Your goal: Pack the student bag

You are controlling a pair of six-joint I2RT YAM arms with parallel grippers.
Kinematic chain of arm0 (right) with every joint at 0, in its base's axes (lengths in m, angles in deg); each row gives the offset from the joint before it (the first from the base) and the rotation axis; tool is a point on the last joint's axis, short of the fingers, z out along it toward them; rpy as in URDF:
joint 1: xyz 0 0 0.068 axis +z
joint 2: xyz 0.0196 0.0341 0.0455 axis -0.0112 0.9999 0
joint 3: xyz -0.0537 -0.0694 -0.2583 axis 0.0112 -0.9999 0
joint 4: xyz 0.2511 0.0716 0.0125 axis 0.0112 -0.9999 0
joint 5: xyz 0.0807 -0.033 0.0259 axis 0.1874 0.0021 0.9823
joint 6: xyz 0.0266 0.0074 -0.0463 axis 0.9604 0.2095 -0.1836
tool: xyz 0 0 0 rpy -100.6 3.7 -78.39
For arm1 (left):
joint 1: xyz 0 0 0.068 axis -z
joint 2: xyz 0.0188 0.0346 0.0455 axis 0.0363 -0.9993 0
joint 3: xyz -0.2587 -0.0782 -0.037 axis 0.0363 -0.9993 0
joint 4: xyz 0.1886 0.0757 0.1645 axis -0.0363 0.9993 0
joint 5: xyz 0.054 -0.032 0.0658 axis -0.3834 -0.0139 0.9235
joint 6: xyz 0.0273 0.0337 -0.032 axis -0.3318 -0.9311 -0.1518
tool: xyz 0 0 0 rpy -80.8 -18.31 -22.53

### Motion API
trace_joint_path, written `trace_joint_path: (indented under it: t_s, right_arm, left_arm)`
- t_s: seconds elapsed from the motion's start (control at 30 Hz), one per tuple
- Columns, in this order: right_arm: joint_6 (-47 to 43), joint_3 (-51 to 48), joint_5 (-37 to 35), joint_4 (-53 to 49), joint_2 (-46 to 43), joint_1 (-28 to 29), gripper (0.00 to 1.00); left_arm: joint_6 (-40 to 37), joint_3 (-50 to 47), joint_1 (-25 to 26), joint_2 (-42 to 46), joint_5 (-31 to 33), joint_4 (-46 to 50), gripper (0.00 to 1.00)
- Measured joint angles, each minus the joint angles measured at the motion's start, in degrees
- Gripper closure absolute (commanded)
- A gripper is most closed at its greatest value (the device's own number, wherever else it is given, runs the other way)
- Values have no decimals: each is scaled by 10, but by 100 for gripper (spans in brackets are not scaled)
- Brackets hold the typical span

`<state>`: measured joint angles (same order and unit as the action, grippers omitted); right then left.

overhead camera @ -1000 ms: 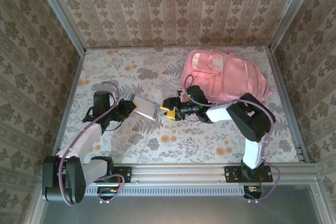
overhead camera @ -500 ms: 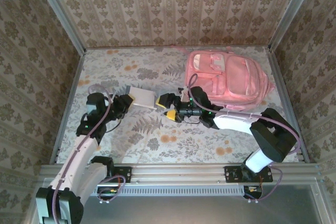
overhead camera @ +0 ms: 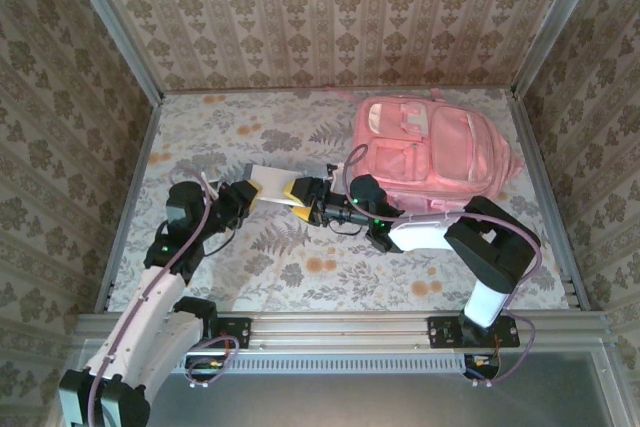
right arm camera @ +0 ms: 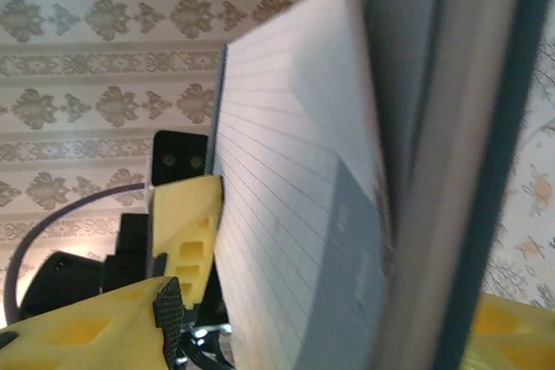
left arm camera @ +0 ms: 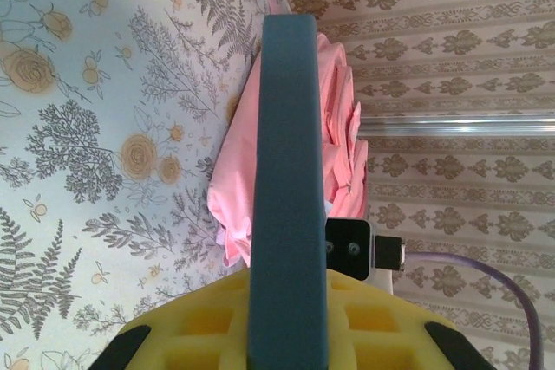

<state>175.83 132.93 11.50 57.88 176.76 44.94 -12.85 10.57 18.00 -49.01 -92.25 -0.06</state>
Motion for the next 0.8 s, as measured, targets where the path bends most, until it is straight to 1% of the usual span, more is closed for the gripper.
trace_joint_path:
  t_s: [0.03,0.07,0.1,0.27,0.3,0.33,0.37,0.47,0.5,0.53,0.57,0.7,0.8]
  right_arm:
    - [0,0,-3,8,0,-1,41]
    - [0,0,-5,16,0,-2,47]
    - [0,1,-7,22,0,-3,55]
    - [8,1,-17,29,1,-14,82]
    - [10,1,-17,32,1,-15,86]
    - [12,1,-17,33,1,-16,88]
    - [13,1,-18,34,1,-16,88]
    - [13,1,-17,33,1,-17,82]
    - [12,1,-15,33,1,-19,77]
    - [12,1,-15,33,1,-19,70]
    - [9,1,-15,30,1,-20,67]
    - [-2,1,-16,20,1,-32,66]
    - [-5,1,-16,18,1,-38,69]
  left_arm:
    - [2,0,2,2,2,0,100]
    - [3,0,2,5,3,0,100]
    - [5,0,2,8,4,0,100]
    - [13,0,4,19,8,-9,100]
    - [13,0,5,19,11,-9,100]
    - [14,0,5,19,13,-9,100]
    - [15,0,6,19,14,-9,100]
    - [15,0,7,19,15,-9,100]
    - [15,0,9,18,16,-9,100]
    - [15,0,10,18,17,-10,100]
    - [15,0,12,16,16,-13,100]
    - [12,1,22,16,16,-10,100]
    - [8,3,27,16,17,-8,100]
